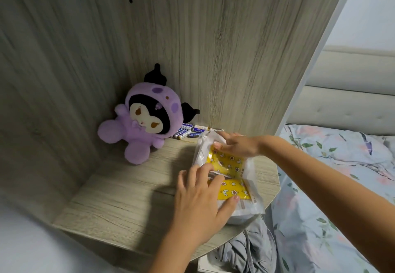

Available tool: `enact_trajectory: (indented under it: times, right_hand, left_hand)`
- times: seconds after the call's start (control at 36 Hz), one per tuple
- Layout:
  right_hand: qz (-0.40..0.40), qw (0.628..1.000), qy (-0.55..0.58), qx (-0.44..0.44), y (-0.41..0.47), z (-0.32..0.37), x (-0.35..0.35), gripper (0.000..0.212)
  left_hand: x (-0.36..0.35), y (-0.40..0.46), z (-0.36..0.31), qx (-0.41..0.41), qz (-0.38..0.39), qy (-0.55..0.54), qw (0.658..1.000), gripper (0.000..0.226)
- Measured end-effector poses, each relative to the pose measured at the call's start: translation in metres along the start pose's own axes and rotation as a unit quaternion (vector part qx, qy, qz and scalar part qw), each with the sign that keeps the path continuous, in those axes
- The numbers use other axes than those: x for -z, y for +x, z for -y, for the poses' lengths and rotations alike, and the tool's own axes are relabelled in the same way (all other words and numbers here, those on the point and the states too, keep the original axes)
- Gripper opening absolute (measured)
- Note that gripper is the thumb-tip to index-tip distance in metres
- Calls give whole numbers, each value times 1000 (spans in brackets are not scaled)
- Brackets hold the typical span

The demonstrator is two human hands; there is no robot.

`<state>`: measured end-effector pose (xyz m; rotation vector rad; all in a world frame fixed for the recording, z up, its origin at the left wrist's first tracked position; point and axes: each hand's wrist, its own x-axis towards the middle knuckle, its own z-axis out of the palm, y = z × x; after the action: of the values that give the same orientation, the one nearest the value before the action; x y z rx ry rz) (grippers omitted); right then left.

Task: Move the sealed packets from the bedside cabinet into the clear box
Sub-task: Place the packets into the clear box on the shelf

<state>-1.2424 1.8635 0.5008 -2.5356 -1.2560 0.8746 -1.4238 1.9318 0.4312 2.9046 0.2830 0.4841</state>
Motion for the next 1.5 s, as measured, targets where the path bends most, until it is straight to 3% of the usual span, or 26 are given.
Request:
enact_trajectory:
  times: [0.08, 0.17, 0.22, 0.31, 0.39, 0.53, 0.75, 0.97, 1.08, 1.17, 1.28, 1.39, 1.5]
  right_hand:
    - [-100, 991, 62, 62, -1, -4, -6, 64]
    - [-198, 975, 8, 103, 2, -12, -9, 55]
    - [-230, 964, -65, 114, 4, -10, -12, 46]
    - [-258, 953, -106, 115, 14, -11, -23, 65]
    - [-297, 946, -90, 93, 22, -15, -31, 53]
    - [-329, 937, -95, 66, 21, -13, -37, 26]
    - [-361, 931, -50, 6, 19, -8, -48, 29]
    - [-351, 935, -36, 21, 14, -13, -47, 28]
    - [-422, 906, 1, 37, -6, -21, -45, 49]
    - [-449, 893, -36, 4, -31, -33, -45, 35]
    - [-392, 910, -91, -97, -72, -57, -55, 25]
    - [-361, 905, -108, -197, -127, -80, -78, 25]
    - [-345, 884, -120, -290, -194, -95, -117, 23]
  left_hand:
    - [-5, -2, 0, -6, -13, 7, 1000, 45]
    - [-5, -2, 1, -13, -4, 9, 1000, 55]
    - [-5, 0, 3, -10, 19, 23, 1000, 62]
    - [-4, 1, 3, 6, 58, 28, 998, 70]
    - [-2, 2, 2, 21, 81, 24, 996, 77]
    - [8, 7, -2, 32, 118, 0, 992, 85]
    - [23, 22, 3, 51, 226, -31, 972, 94]
    - [23, 19, 7, 35, 221, -37, 974, 96]
    - [30, 20, 10, 27, 209, -35, 977, 92]
    - [39, 23, 13, 11, 197, -23, 980, 81]
    - [47, 34, 10, -36, 162, 19, 986, 59]
    - [47, 49, -16, -132, 121, 2, 984, 59]
    - [35, 50, -70, -249, 128, -45, 959, 47]
